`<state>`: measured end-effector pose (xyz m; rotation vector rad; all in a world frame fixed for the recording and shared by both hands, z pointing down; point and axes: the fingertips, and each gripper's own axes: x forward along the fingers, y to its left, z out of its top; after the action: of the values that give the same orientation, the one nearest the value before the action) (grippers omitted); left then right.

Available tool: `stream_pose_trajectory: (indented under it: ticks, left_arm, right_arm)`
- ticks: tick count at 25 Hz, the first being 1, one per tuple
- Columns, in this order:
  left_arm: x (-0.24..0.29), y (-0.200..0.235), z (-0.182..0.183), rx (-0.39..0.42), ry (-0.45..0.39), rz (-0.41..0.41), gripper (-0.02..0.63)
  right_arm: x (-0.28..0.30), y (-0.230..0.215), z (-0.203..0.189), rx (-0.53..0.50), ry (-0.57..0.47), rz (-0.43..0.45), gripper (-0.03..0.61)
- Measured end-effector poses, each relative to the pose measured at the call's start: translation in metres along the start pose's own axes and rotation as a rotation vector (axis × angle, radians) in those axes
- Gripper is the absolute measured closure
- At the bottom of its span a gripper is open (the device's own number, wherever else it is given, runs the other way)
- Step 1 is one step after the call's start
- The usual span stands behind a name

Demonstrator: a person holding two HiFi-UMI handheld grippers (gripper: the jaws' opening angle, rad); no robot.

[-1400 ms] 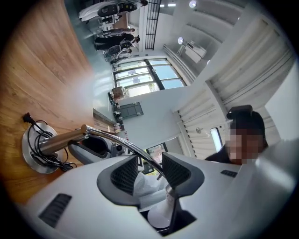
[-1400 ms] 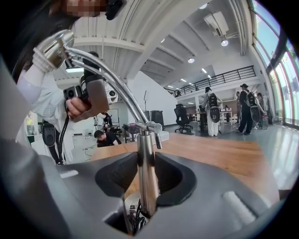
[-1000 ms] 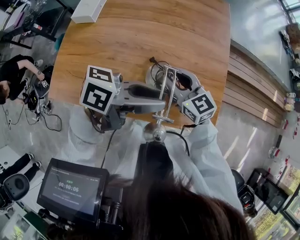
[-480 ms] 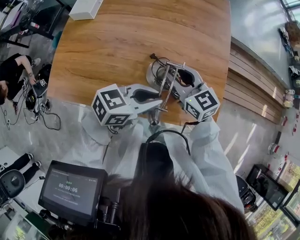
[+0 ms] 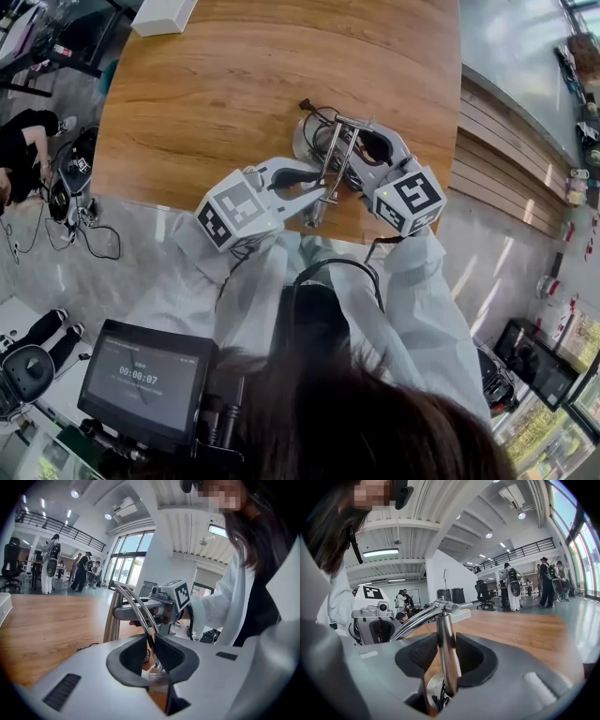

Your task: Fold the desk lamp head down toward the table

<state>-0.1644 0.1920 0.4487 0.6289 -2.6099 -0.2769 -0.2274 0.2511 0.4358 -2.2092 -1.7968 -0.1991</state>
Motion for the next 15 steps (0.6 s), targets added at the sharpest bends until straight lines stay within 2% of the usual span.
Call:
stream_pose_trajectory:
  ticks: [5,15]
  left_arm:
    - [0.003,0.005,-0.005,0.035,-0.016,-0.020,0.563]
    - [0.006,-0.003,-0.004,0.095,-0.006,-0.075,0.562]
  right_arm:
    - [0.002,0.000,0.000,-0.037,0.009,0.008,0.463]
    - [-0.007,0.009,0.008,-0.095,0.030,0.092,0.463]
